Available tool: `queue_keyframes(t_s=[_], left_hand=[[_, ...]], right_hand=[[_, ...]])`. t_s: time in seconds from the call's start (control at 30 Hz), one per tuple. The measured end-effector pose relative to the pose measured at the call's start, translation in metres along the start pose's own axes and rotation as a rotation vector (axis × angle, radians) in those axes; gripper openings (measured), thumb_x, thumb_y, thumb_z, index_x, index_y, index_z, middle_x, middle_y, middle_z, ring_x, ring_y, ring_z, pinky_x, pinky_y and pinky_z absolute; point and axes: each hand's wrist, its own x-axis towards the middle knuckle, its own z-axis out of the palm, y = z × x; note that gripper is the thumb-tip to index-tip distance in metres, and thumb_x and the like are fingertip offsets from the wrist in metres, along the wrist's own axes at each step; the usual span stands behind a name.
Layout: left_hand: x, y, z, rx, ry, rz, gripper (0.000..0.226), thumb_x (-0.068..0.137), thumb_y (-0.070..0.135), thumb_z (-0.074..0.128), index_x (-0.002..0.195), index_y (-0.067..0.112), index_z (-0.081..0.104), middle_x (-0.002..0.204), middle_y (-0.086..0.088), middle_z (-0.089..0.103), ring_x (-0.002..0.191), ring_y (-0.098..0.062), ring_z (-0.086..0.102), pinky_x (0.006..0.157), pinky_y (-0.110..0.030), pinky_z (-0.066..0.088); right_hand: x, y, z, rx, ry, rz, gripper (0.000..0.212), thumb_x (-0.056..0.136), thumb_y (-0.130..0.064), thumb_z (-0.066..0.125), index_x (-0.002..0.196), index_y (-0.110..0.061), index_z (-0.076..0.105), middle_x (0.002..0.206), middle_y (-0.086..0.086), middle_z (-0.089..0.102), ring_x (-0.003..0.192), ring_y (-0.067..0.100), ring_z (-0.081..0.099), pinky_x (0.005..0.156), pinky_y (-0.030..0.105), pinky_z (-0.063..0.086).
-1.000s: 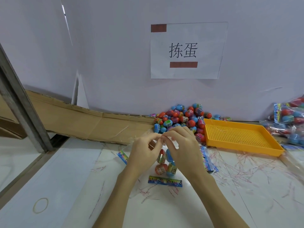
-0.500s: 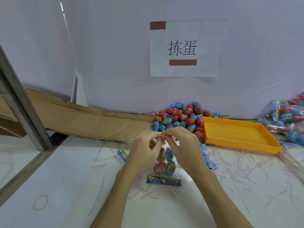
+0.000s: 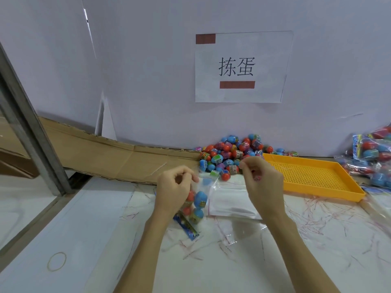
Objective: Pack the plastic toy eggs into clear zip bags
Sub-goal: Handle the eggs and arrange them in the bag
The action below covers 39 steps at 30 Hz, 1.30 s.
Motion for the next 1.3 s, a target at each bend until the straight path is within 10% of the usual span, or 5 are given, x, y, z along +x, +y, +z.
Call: queue_keyframes(t_s=[0.13, 0.6, 1.3], left_hand=[[-0.003, 0.003, 0.005, -0.006, -0.086, -0.028, 0.03, 0.098, 0.003, 0.057, 0.074, 0.017, 0.07, 0.072, 0.001, 0.071, 0.072, -0.033, 0.067, 0.069, -0.05, 0.057], [-0.002, 0.0, 0.012, -0.121, -0.167, 0.027, 0.021, 0.107, 0.02, 0.055, 0.098, 0.023, 0.074, 0.082, 0.009, 0.074, 0.081, -0.014, 0.071, 0.074, -0.029, 0.059], [-0.004, -0.003, 0.01, 0.053, -0.195, 0.197, 0.014, 0.097, 0.012, 0.068, 0.102, 0.018, 0.08, 0.077, 0.016, 0.074, 0.065, -0.011, 0.069, 0.063, -0.026, 0.059]], right_hand=[[-0.005, -0.012, 0.01, 0.034, -0.025, -0.091, 0.01, 0.093, -0.005, 0.07, 0.1, -0.013, 0.071, 0.084, -0.011, 0.065, 0.079, 0.004, 0.062, 0.063, 0.008, 0.048], [-0.026, -0.033, 0.035, 0.023, -0.106, -0.24, 0.024, 0.09, -0.024, 0.07, 0.109, -0.011, 0.078, 0.098, 0.0, 0.074, 0.087, 0.014, 0.067, 0.075, 0.034, 0.06], [-0.022, -0.027, 0.029, -0.023, -0.185, -0.243, 0.009, 0.09, -0.011, 0.076, 0.098, -0.012, 0.075, 0.091, -0.003, 0.069, 0.08, 0.009, 0.059, 0.068, 0.028, 0.056]])
